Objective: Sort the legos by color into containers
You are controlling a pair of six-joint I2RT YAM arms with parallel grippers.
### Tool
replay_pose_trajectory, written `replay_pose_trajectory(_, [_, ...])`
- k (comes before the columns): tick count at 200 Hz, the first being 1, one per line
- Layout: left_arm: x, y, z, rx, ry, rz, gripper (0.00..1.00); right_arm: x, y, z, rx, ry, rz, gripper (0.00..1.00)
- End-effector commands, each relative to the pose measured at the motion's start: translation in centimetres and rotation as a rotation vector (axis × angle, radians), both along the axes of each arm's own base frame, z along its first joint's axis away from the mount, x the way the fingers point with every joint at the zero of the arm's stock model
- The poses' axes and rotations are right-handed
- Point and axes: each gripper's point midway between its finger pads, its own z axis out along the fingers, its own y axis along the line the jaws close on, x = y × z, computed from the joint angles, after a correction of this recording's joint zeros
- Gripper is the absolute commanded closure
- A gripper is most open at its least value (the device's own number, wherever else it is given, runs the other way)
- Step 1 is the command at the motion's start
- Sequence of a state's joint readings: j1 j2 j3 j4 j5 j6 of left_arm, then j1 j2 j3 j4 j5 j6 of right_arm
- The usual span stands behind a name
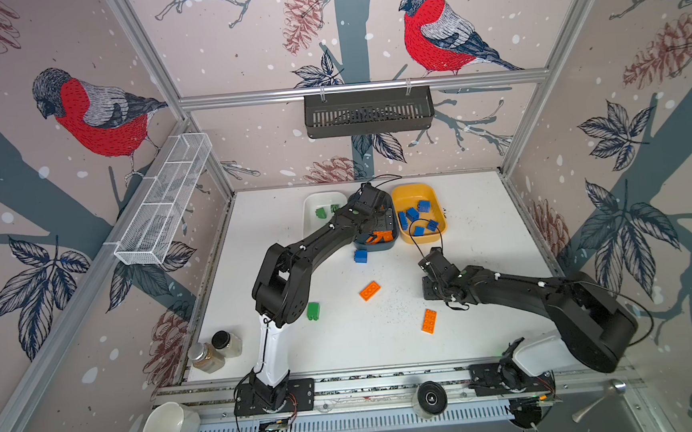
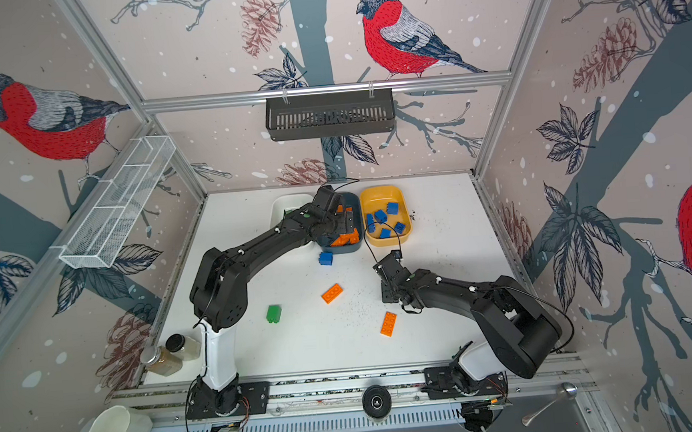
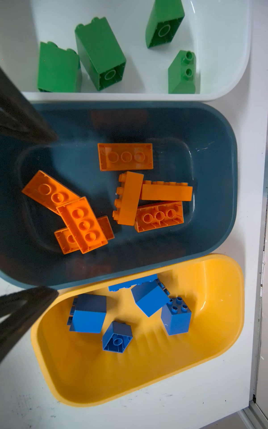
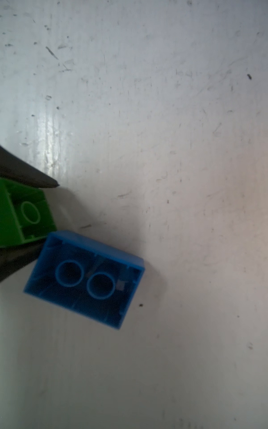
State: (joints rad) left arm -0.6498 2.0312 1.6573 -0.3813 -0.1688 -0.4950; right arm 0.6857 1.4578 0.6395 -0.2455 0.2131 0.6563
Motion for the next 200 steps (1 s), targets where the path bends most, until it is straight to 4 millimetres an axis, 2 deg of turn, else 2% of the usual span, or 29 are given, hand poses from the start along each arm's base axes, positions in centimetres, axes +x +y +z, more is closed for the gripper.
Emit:
replay_pose_trajectory(1, [0.2, 1.0, 1.6, -0.02, -0.05, 0.046, 0.03, 0.7, 0.6, 0.5, -0.022, -0.039, 0.025, 0.67])
replay_pose_trajectory(33, [-0.7, 3.4, 3.0, -0.023, -0.095, 0.11, 0.03, 1.7, 2.4, 1.3, -0.015, -0.087, 0.078, 0.72])
replay_pose_trajectory(55, [-1.7, 6.0, 3.4, 0.005, -0.107, 0.171, 0.03, 3.0, 4.7, 3.0, 0.021, -0.148, 0.131, 0.75])
replay_pose_trajectory(106, [-5.6, 12.3, 2.1, 0.031, -0.062, 0.296, 0.03, 7.1, 13.1, 10.6, 0.249, -0.363, 0.309, 0.75])
replay_pose_trajectory(130, [-7.8, 15.1, 1.0, 0.055, -0.022, 0.358, 0.03, 8.9, 16.1, 13.2, 0.305, -0.429, 0.375, 0.75])
replay_pose_trajectory(164, [-10.8, 18.0, -0.4, 0.06, 0.044, 0.433, 0.03, 12.1, 19.6, 14.6, 0.317, -0.467, 0.412, 0.75])
replay_pose_trajectory(168, [-10.9, 18.1, -0.2, 0.053, 0.045, 0.441, 0.03, 12.4, 20.0, 14.5, 0.319, -0.467, 0.42, 0.75])
replay_pose_trajectory(172, [-11.7, 18.7, -1.2, 0.066, 0.072, 0.451, 0.03, 12.7, 20.5, 14.6, 0.323, -0.469, 0.425, 0.75])
replay_pose_trajectory(200, [-14.0, 19.8, -2.7, 0.065, 0.143, 0.494, 0.03, 14.8, 23.5, 14.1, 0.354, -0.469, 0.459, 0.75])
